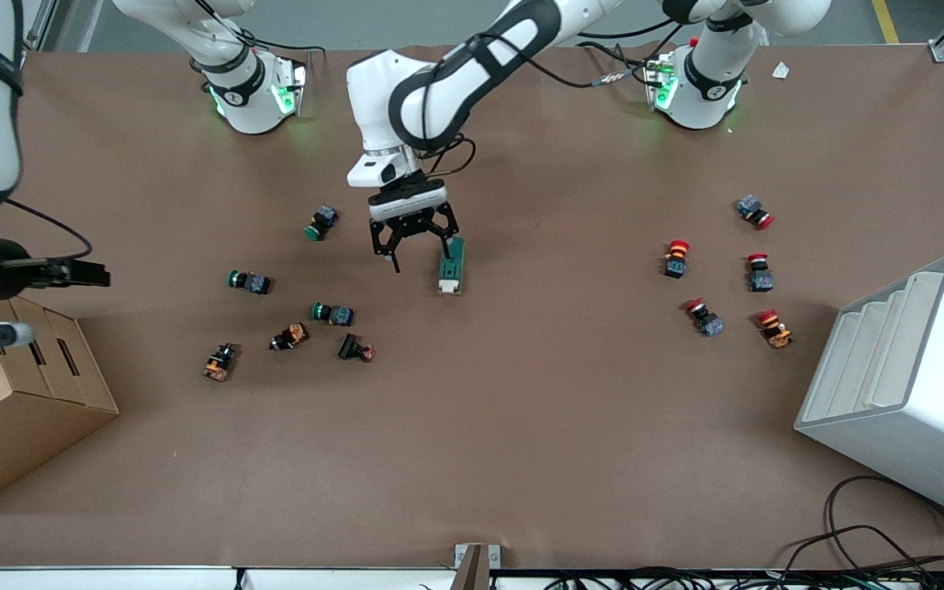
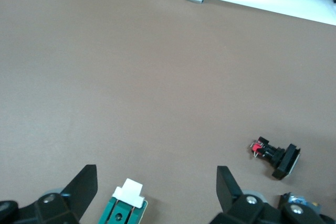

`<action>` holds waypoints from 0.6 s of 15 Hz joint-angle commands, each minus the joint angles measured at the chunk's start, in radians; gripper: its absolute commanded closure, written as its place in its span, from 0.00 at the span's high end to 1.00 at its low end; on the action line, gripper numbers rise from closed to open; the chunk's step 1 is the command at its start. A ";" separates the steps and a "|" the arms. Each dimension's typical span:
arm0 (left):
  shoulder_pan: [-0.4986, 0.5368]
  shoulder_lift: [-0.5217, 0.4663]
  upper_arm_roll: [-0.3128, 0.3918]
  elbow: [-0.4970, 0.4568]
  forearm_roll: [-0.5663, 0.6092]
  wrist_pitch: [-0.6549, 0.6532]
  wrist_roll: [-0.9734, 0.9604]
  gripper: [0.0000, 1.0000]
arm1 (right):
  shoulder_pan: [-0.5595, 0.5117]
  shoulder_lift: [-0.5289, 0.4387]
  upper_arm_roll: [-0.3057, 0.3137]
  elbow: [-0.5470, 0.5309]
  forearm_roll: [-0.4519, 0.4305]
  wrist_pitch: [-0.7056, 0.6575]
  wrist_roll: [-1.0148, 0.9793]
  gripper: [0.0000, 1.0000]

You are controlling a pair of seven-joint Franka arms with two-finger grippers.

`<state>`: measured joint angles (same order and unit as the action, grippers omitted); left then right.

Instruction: Close load switch with both arms

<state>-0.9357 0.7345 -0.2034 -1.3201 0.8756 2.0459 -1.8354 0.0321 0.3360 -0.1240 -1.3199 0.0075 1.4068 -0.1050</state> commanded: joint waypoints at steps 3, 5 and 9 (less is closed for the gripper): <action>0.126 -0.171 -0.005 -0.018 -0.292 0.002 0.283 1.00 | -0.005 0.000 0.021 0.053 -0.032 -0.014 -0.004 1.00; 0.182 -0.236 -0.004 -0.018 -0.401 -0.012 0.373 1.00 | -0.006 0.001 0.024 0.068 -0.040 -0.016 -0.002 1.00; 0.250 -0.313 -0.004 -0.022 -0.519 -0.099 0.461 1.00 | -0.011 -0.002 0.024 0.068 -0.029 -0.025 -0.007 1.00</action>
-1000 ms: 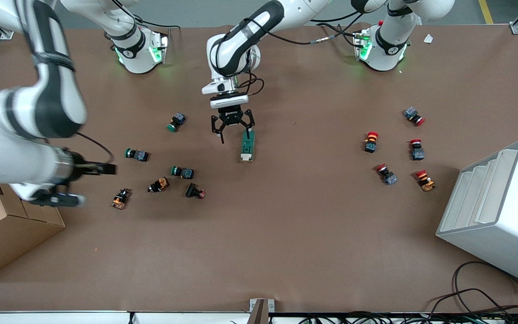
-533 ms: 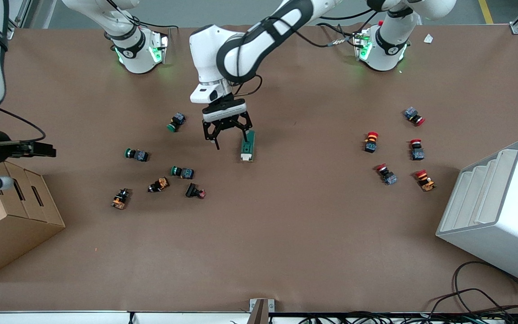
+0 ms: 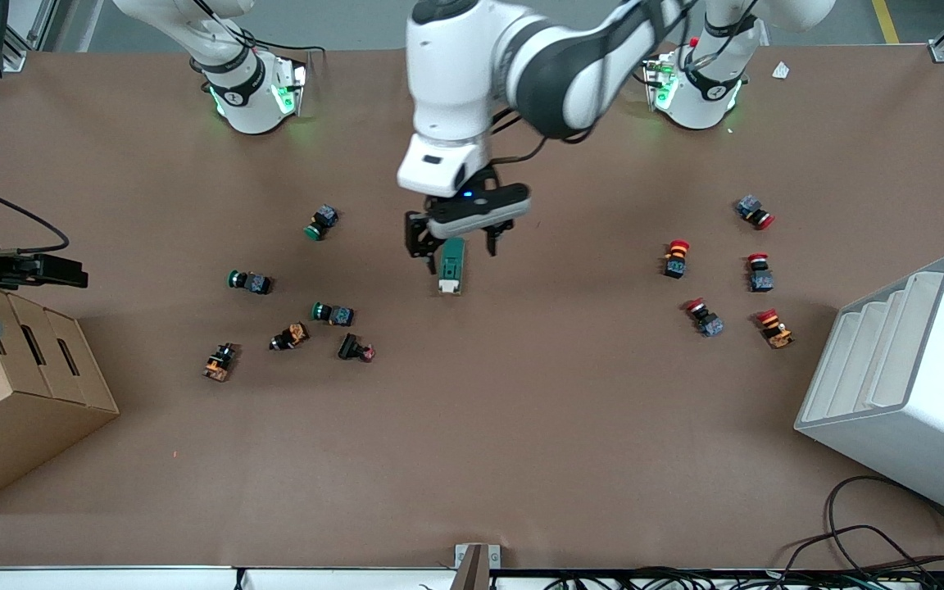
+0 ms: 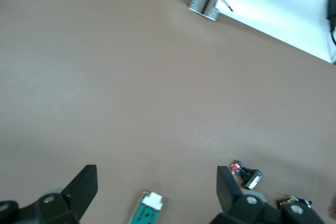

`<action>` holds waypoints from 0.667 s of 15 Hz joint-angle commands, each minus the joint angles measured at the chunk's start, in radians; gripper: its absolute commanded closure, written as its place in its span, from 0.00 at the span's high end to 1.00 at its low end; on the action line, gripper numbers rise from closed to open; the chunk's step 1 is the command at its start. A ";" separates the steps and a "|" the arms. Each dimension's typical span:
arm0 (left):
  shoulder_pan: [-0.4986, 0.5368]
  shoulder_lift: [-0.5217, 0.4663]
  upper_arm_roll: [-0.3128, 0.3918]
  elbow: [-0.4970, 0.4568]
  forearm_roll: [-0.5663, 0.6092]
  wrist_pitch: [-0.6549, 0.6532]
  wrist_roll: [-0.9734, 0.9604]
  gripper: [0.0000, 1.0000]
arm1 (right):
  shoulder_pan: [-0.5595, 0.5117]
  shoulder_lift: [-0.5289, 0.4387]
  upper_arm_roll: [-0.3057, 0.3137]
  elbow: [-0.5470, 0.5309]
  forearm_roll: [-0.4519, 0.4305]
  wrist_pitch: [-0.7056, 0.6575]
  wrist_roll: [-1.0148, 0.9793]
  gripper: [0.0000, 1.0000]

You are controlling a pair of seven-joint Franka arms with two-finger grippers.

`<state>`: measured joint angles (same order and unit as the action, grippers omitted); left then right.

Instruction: Close load switch with both arms

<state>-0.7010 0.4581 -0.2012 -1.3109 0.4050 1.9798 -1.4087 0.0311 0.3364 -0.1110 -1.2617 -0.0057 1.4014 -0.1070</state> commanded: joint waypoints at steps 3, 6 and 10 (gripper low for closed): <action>0.058 -0.055 0.000 -0.028 -0.115 -0.047 0.108 1.00 | -0.005 -0.003 0.013 0.011 0.007 -0.071 0.058 1.00; 0.119 -0.091 0.002 -0.028 -0.181 -0.062 0.177 1.00 | -0.011 -0.022 0.014 0.011 0.016 -0.071 0.125 1.00; 0.181 -0.142 0.002 -0.028 -0.241 -0.114 0.221 1.00 | -0.014 -0.063 0.016 0.011 0.020 -0.071 0.073 1.00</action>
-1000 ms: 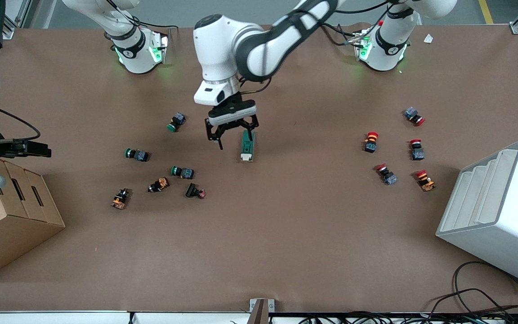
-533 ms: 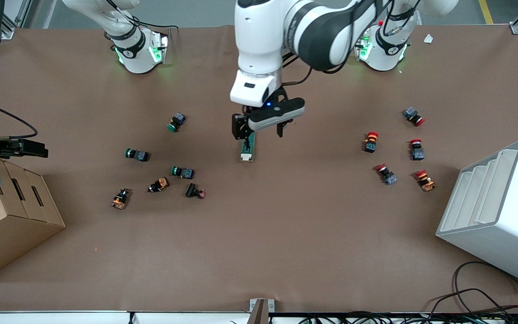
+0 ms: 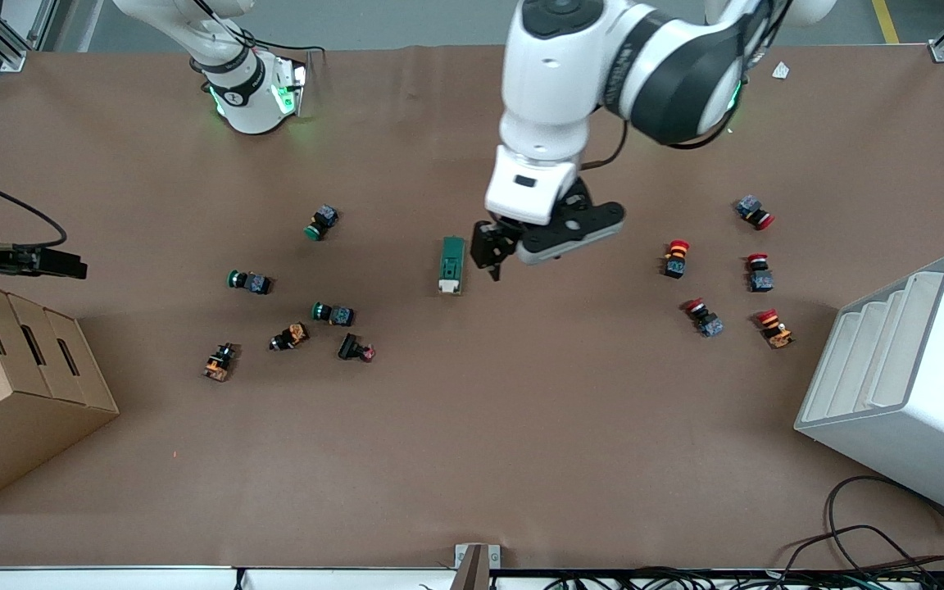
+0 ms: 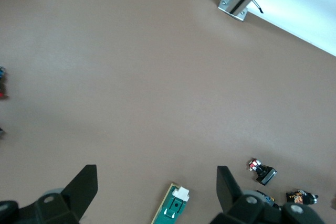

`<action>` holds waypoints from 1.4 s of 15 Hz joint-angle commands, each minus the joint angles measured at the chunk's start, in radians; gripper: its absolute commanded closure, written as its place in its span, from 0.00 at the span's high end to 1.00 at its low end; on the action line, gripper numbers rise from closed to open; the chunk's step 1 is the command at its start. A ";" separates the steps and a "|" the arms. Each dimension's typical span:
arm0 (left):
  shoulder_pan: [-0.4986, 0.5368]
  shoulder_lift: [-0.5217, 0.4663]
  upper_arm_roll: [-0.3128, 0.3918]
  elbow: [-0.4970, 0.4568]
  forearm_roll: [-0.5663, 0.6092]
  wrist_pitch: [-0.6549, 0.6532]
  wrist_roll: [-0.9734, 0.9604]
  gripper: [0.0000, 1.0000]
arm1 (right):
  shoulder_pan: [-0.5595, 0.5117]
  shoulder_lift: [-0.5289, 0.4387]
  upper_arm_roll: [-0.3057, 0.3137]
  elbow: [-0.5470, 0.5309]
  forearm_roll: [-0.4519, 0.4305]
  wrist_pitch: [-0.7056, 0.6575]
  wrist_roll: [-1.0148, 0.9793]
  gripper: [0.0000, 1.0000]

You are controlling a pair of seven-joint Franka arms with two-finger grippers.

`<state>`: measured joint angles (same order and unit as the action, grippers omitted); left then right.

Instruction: Close load switch with both arms

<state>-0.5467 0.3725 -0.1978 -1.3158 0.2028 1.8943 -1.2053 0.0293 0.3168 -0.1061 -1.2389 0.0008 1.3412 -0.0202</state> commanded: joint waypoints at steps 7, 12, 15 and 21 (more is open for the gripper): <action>0.246 -0.153 -0.006 -0.031 -0.236 -0.118 0.335 1.00 | -0.055 -0.128 0.063 -0.065 0.013 -0.010 -0.021 1.00; 0.414 -0.234 0.000 -0.054 -0.238 -0.334 0.775 1.00 | -0.049 -0.235 0.063 -0.198 0.004 0.050 -0.023 1.00; 0.447 -0.254 0.011 -0.060 -0.177 -0.369 0.932 1.00 | -0.046 -0.289 0.080 -0.240 -0.008 0.052 -0.023 1.00; 0.577 -0.351 0.011 -0.167 -0.201 -0.388 1.035 1.00 | -0.055 -0.395 0.092 -0.309 -0.024 0.052 -0.023 1.00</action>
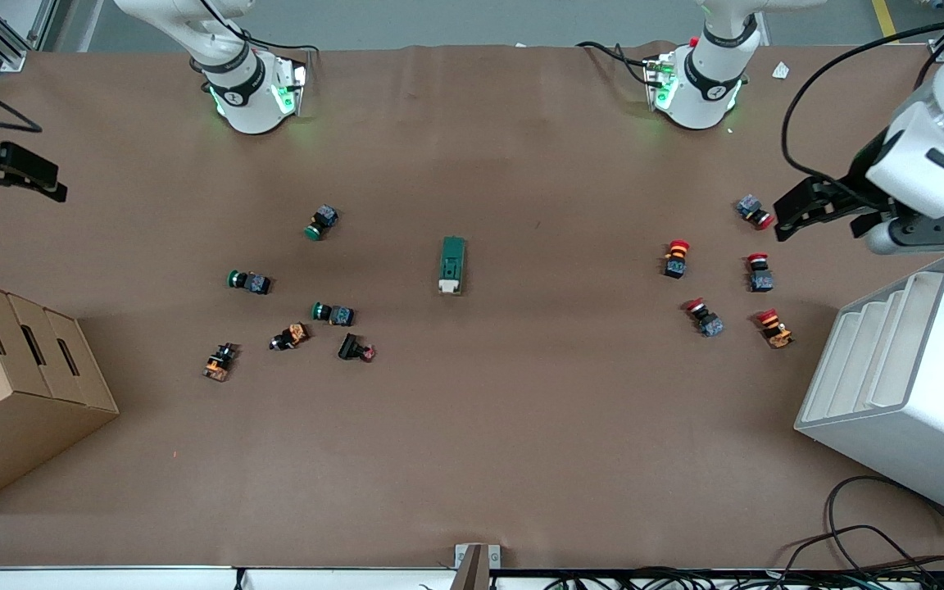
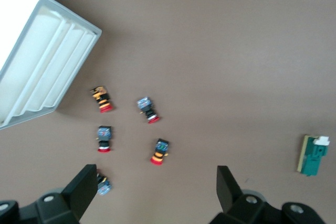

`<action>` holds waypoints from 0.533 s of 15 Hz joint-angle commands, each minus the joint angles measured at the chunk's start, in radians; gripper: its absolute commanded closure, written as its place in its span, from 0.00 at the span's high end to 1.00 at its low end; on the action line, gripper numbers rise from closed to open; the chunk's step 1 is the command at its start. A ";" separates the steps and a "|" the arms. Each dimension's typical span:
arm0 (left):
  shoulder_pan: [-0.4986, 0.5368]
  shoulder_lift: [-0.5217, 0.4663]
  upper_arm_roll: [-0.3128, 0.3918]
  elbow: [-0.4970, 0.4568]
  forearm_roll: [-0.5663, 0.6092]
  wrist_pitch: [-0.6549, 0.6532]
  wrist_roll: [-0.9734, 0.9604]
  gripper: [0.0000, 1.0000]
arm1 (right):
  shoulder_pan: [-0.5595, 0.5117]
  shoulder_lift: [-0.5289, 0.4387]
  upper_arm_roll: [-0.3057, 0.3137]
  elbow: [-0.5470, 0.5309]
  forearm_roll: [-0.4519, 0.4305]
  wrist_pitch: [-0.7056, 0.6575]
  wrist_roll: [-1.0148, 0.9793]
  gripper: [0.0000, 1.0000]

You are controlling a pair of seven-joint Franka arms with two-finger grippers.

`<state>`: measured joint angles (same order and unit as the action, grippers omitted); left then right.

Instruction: Close load switch with both arms

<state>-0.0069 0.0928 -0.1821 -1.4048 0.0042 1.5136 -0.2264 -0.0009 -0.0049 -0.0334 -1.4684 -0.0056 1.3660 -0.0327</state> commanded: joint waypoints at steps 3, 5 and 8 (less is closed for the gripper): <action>0.038 -0.082 0.029 -0.083 -0.027 -0.038 0.101 1.00 | -0.025 -0.110 0.020 -0.101 -0.019 0.024 -0.010 1.00; 0.038 -0.085 0.030 -0.083 -0.029 -0.044 0.111 1.00 | -0.024 -0.115 0.024 -0.101 -0.019 0.024 -0.010 1.00; 0.038 -0.113 0.029 -0.109 -0.030 -0.049 0.133 1.00 | -0.027 -0.109 0.036 -0.096 -0.019 0.034 -0.010 1.00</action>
<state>0.0313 0.0253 -0.1566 -1.4715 -0.0093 1.4695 -0.1178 -0.0050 -0.0898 -0.0267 -1.5293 -0.0058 1.3736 -0.0328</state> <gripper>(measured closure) 0.000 0.000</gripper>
